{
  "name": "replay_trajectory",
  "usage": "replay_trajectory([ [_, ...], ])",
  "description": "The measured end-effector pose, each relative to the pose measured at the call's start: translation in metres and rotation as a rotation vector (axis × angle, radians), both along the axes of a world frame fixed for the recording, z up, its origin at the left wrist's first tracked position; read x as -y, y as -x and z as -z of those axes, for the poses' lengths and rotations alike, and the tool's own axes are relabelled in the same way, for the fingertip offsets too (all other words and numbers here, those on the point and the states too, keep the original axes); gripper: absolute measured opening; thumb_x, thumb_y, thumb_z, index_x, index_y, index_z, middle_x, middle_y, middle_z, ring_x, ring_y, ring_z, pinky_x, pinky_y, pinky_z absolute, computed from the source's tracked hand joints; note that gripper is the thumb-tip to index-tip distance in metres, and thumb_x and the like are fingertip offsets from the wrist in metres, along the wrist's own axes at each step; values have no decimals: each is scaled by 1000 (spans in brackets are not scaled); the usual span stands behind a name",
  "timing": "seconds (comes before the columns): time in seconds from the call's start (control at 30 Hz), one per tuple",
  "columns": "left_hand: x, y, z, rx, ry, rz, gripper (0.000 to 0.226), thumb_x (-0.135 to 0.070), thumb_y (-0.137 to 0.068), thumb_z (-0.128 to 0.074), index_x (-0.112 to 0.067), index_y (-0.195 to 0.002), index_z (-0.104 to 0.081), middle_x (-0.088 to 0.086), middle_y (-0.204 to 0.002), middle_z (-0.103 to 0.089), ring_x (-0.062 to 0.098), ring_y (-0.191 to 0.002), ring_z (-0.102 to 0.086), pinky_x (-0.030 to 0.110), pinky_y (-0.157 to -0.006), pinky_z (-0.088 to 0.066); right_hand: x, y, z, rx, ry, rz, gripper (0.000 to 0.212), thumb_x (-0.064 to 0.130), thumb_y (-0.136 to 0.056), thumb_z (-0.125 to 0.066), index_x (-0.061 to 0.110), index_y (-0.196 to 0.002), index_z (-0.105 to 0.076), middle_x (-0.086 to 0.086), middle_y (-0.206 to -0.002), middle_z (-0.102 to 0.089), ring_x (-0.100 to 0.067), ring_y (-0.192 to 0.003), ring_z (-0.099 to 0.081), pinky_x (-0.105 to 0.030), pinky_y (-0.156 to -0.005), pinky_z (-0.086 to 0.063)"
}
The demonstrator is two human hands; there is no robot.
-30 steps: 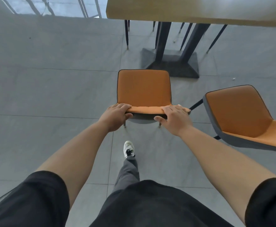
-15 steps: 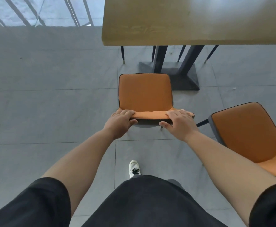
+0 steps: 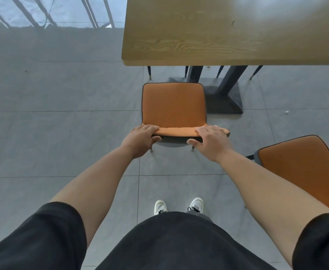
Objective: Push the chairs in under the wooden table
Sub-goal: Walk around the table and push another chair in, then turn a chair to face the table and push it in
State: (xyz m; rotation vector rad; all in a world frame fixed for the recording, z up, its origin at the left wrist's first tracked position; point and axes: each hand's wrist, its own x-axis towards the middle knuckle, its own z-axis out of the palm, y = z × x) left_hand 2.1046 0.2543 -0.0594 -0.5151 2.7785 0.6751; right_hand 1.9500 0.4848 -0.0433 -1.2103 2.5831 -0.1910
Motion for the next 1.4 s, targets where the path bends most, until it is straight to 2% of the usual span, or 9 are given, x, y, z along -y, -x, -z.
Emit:
replay_trajectory([
  [0.17,21,1,2,-16,15,25,50,-51,-98,-36,-23,-139,-43,0,-142,-48,23,-129,-41,40,-108,-29,15,1,3,-20,25,-21,77,75,-84,-23,15,-113,-61,-5,-112,-66,-28,-103,-58,-43,-90,-43],
  [0.4,21,-2,3,-44,34,31,54,-54,-97,-34,-22,-139,-43,0,-141,-49,23,-129,-40,40,-108,-30,15,-3,4,-39,65,-26,75,73,-86,-25,12,-110,-61,-8,-110,-67,-31,-102,-59,-48,-96,-41],
  [0.67,9,-5,4,-48,46,18,58,-59,-96,-30,-22,-138,-44,1,-138,-52,26,-126,-45,43,-106,-34,9,0,4,-9,-3,-24,78,74,-83,-26,13,-118,-60,-8,-118,-64,-29,-110,-56,-48,-104,-36],
  [0.9,8,-3,1,-23,3,14,56,-58,-96,-33,-23,-138,-44,1,-136,-53,26,-124,-46,42,-103,-36,12,-2,-4,-17,-146,-10,72,70,-87,-25,18,-129,-51,-4,-131,-56,-27,-123,-47,-52,-113,-18],
  [1.03,6,-3,-6,-21,8,24,53,-57,-95,-38,-22,-134,-45,2,-132,-54,26,-121,-48,42,-100,-38,14,-8,-10,-5,-196,19,71,67,-91,-29,16,-140,-41,-2,-142,-47,-25,-135,-35,-53,-114,-13],
  [1.2,-11,-10,-22,-69,137,88,70,-60,-94,-35,-15,-147,-29,7,-153,-34,28,-141,-27,46,-115,-22,-1,-7,-26,-55,-131,30,68,60,-94,-32,11,-142,-39,-6,-146,-43,-26,-138,-31,-50,-116,-12],
  [1.3,-27,-6,-30,-115,184,140,71,-59,-95,-34,-13,-149,-25,8,-157,-27,26,-145,-18,46,-118,-14,-14,-6,-40,-86,-93,54,66,57,-95,-35,9,-140,-42,-6,-143,-46,-26,-135,-34,-50,-115,-13],
  [1.4,-45,3,-37,-152,243,210,70,-57,-96,-33,-12,-149,-25,8,-157,-27,26,-146,-17,47,-117,-11,-30,-9,-53,-109,-57,83,64,55,-96,-36,9,-140,-41,-7,-143,-46,-26,-136,-34,-50,-116,-14],
])
